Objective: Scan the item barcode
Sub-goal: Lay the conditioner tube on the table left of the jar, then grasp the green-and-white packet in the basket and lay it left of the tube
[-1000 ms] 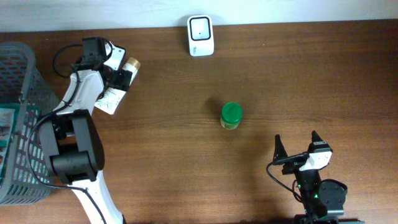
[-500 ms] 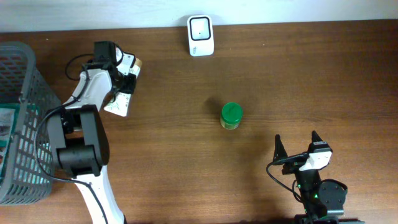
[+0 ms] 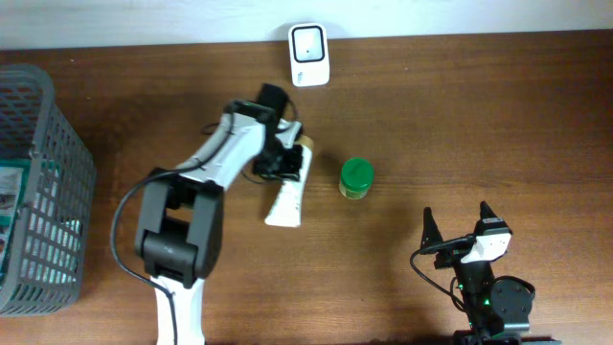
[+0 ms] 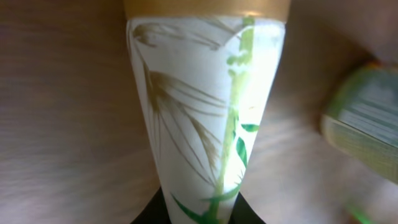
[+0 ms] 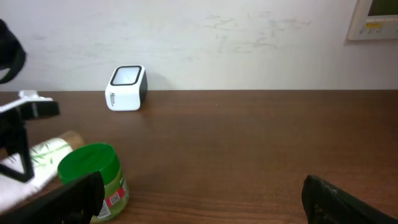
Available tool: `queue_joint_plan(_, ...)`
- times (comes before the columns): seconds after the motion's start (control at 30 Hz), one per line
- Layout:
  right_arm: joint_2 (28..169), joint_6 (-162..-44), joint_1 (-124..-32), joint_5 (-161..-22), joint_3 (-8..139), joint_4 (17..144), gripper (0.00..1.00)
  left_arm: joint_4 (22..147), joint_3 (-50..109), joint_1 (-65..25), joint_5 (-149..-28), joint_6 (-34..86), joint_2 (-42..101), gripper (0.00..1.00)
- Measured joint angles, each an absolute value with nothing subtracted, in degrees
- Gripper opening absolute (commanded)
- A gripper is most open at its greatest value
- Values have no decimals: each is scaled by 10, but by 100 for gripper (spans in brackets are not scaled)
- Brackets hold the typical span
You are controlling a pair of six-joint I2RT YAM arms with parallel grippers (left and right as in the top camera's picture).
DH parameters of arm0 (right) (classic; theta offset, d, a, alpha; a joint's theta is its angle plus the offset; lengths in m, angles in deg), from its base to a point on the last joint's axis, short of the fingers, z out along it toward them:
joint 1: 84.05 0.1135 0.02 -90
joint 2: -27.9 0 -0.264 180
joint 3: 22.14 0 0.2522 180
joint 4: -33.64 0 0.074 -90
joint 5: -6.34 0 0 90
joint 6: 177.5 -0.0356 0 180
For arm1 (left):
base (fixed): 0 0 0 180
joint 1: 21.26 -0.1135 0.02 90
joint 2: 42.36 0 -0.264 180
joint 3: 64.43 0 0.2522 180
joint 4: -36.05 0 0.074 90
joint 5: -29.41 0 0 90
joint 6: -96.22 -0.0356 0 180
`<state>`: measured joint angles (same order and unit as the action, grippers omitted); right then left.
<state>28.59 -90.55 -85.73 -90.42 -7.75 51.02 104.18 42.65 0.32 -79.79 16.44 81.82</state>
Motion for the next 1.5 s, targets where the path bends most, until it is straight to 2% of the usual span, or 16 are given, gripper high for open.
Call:
queue_joint_plan(0.1, 286, -906, -857, -904, -78, 510, 98, 1038, 426, 43, -778, 185, 818, 37)
queue_joint_plan(0.17, 286, -905, -857, -904, -78, 510, 98, 1033, 425, 44, -770, 204, 818, 63)
queue_joint_plan(0.23, 286, -905, -857, -904, -78, 510, 98, 1024, 425, 41, -764, 214, 818, 86)
queue_joint_plan(0.3, 286, -906, -857, -904, -78, 510, 98, 1021, 425, 39, -760, 218, 818, 99)
queue_joint_plan(0.5, 286, -906, -857, -904, -78, 510, 98, 1069, 468, 38, -706, 216, 795, 99)
queue_joint_plan(0.7, 286, -906, -857, -904, -78, 510, 98, 1089, 601, -4, -667, 171, 656, 100)
queue_joint_plan(0.8, 286, -906, -857, -904, -78, 510, 98, 1113, 656, -89, -661, 159, 582, 88)
queue_joint_plan(0.97, 286, -906, -857, -904, -78, 510, 98, 1140, 674, -278, -646, 164, 465, 92)
queue_joint_plan(1.0, 286, -906, -857, -904, -78, 510, 98, 1162, 674, -352, -627, 185, 439, 92)
queue_joint_plan(1.17, 286, -906, -857, -906, -78, 510, 98, 1193, 668, -582, -580, 211, 433, 92)
queue_joint_plan(1.3, 286, -906, -857, -906, -78, 510, 98, 1192, 615, -655, -573, 219, 463, 93)
queue_joint_plan(1.37, 286, -905, -857, -906, -78, 510, 99, 1185, 583, -669, -573, 208, 482, 92)
queue_joint_plan(1.5, 286, -906, -857, -906, -78, 510, 98, 1157, 511, -688, -573, 146, 529, 96)
